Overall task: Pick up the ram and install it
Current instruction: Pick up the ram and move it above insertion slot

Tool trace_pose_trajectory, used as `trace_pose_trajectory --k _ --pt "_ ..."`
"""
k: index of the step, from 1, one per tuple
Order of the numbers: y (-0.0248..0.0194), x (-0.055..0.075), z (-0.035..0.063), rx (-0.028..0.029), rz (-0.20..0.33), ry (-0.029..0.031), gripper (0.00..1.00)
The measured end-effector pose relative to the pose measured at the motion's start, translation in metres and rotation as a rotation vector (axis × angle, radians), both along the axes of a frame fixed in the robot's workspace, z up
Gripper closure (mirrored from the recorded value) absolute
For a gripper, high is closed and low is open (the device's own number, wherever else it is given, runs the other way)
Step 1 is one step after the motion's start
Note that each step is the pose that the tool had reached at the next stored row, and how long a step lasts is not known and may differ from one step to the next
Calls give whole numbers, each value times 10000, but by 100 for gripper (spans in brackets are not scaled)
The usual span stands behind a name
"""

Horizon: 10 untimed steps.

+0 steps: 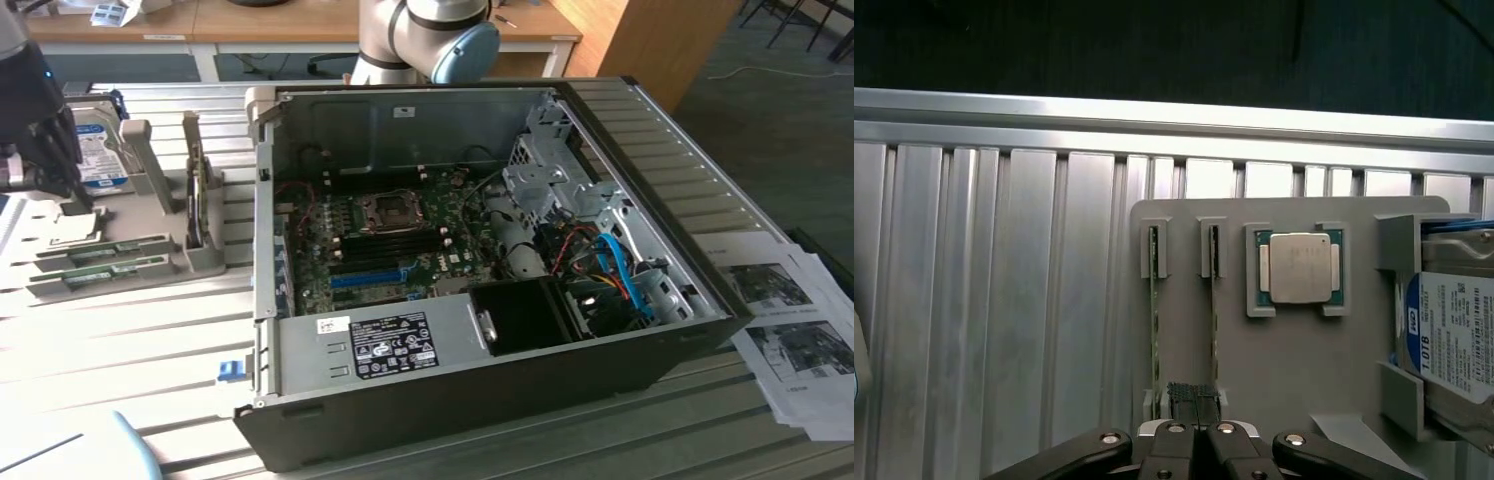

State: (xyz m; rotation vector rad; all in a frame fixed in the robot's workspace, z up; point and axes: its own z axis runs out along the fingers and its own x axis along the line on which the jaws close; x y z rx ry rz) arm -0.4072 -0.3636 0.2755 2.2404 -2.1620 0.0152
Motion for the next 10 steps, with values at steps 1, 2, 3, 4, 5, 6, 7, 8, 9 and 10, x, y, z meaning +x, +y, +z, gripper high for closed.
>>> trace_pose_trajectory --k 1,2,3,4,5,6,7,8,9,10 --pt "0 0 -15 0 0 0 91" --pt "0 0 -28 1 0 -1 91" --pt "0 0 -42 0 0 -1 91" --pt "0 0 -56 0 0 -1 91" --pt "0 0 -69 1 0 -1 91" --pt "0 0 -82 0 0 0 91" --pt "0 0 -96 0 0 0 91" --pt "0 0 -109 0 0 0 91" --pt "0 0 -122 0 0 -1 91" --pt "0 0 -136 0 0 -1 91"
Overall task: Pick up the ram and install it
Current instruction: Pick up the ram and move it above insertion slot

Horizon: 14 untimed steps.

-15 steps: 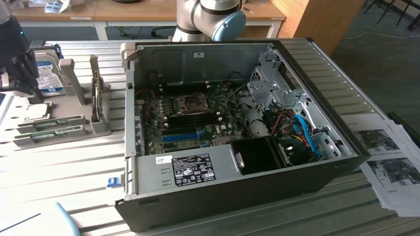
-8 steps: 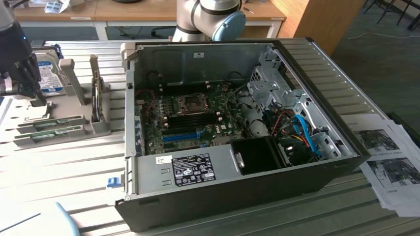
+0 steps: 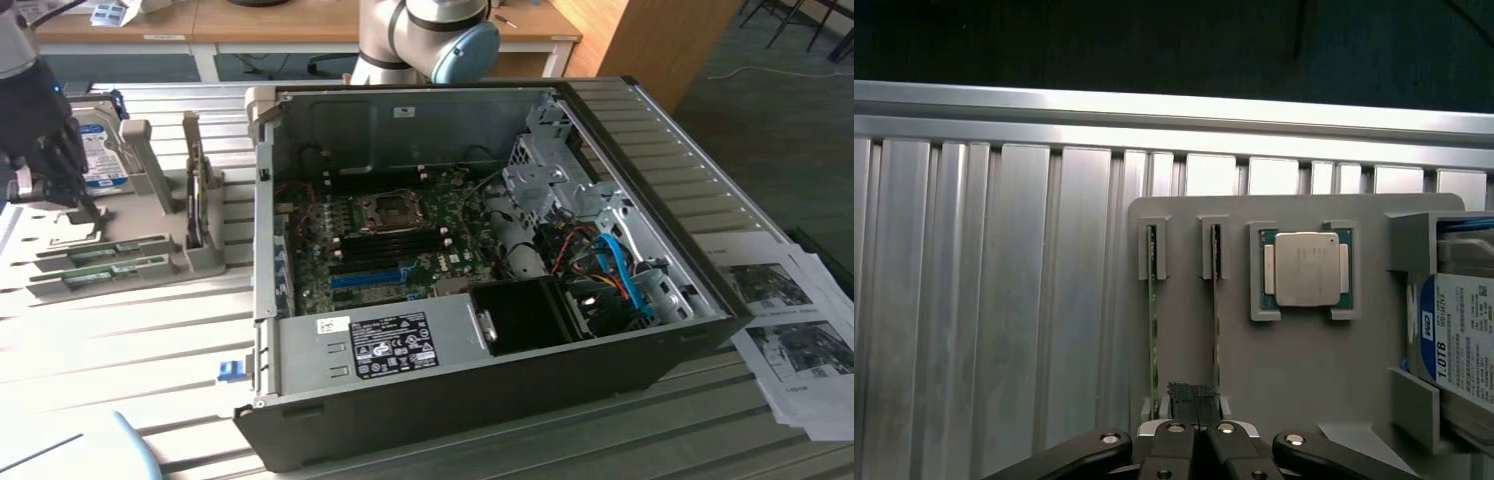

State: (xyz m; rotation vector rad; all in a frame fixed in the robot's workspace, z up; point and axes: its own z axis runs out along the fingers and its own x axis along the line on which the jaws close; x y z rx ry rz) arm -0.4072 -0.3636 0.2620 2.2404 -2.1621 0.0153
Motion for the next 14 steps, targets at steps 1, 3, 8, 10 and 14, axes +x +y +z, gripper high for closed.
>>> trace_pose_trajectory --k 1,3,8,10,14 --pt "0 0 -14 0 1 0 91" --pt "0 0 -40 0 0 0 91" --pt "0 0 -108 0 0 0 91" --pt "0 0 -136 0 1 0 91" --pt "0 0 -187 0 1 0 91"
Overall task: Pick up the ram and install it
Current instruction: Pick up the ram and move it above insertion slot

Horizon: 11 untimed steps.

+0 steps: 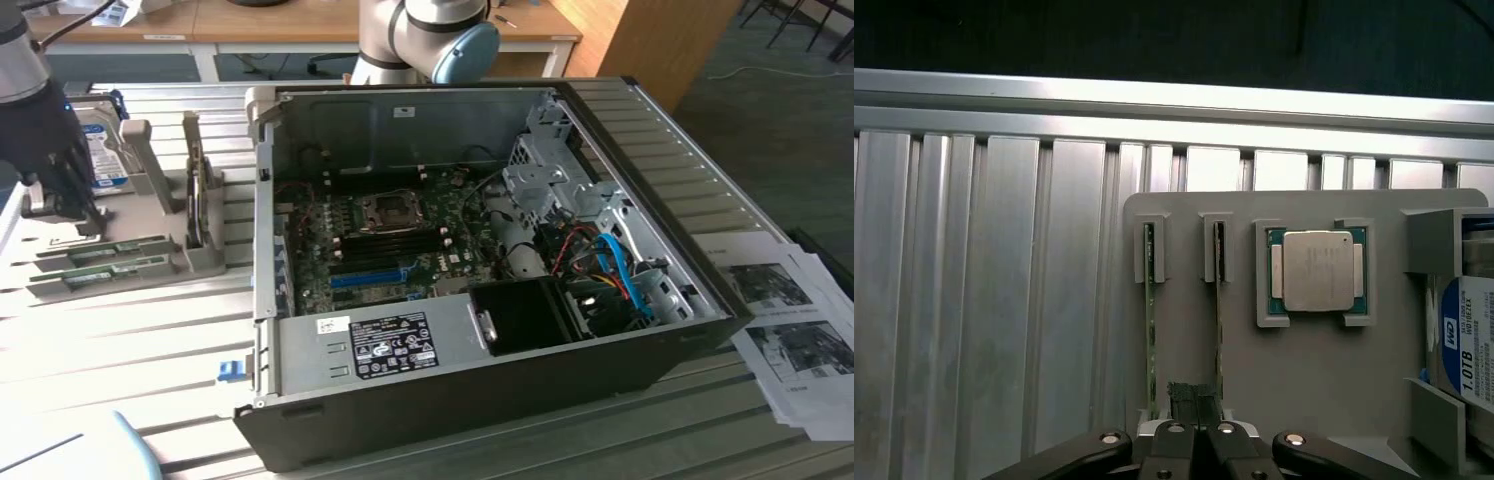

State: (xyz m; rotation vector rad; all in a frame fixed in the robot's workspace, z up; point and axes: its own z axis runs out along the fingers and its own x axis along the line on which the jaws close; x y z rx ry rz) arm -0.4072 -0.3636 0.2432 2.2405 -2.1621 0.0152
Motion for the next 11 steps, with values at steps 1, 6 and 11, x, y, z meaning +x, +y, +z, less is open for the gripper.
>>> trace_pose_trajectory --k 1,6,11 --pt "0 0 -12 0 0 0 91" --pt "0 0 -73 -1 0 0 91" --pt "0 0 -93 -2 -1 2 91"
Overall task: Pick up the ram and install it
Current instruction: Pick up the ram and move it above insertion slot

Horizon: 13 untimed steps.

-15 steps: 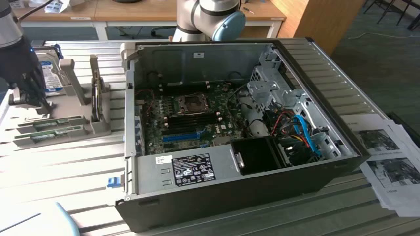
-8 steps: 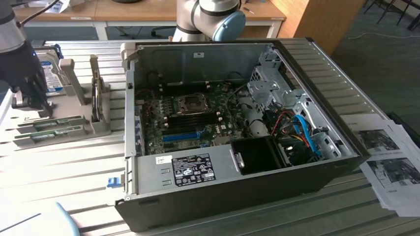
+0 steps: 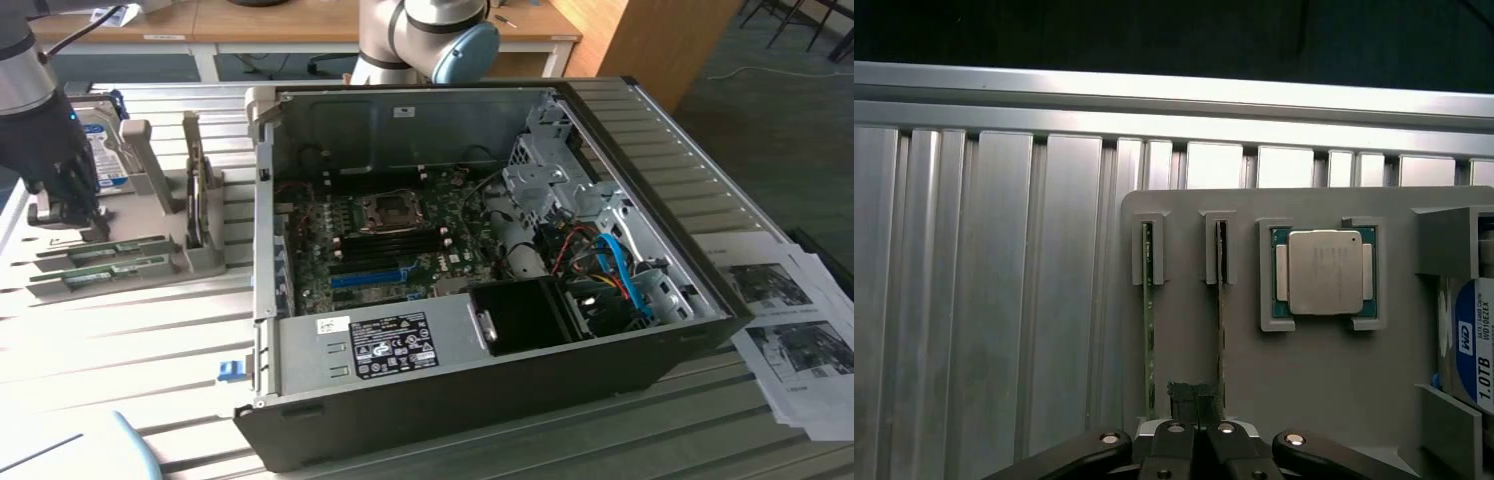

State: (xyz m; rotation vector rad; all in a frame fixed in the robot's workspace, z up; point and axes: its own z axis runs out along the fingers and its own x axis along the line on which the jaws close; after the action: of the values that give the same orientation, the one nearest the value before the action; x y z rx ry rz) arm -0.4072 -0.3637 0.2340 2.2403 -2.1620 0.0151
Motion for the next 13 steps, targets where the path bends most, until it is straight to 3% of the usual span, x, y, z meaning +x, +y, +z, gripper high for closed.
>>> trace_pose_trajectory --k 7,11,12,13 --pt "0 0 -1 1 0 -1 90" --pt "0 0 -1 1 0 -2 78" --pt "0 0 -1 1 0 -2 71" --pt "0 0 -1 1 0 -2 71"
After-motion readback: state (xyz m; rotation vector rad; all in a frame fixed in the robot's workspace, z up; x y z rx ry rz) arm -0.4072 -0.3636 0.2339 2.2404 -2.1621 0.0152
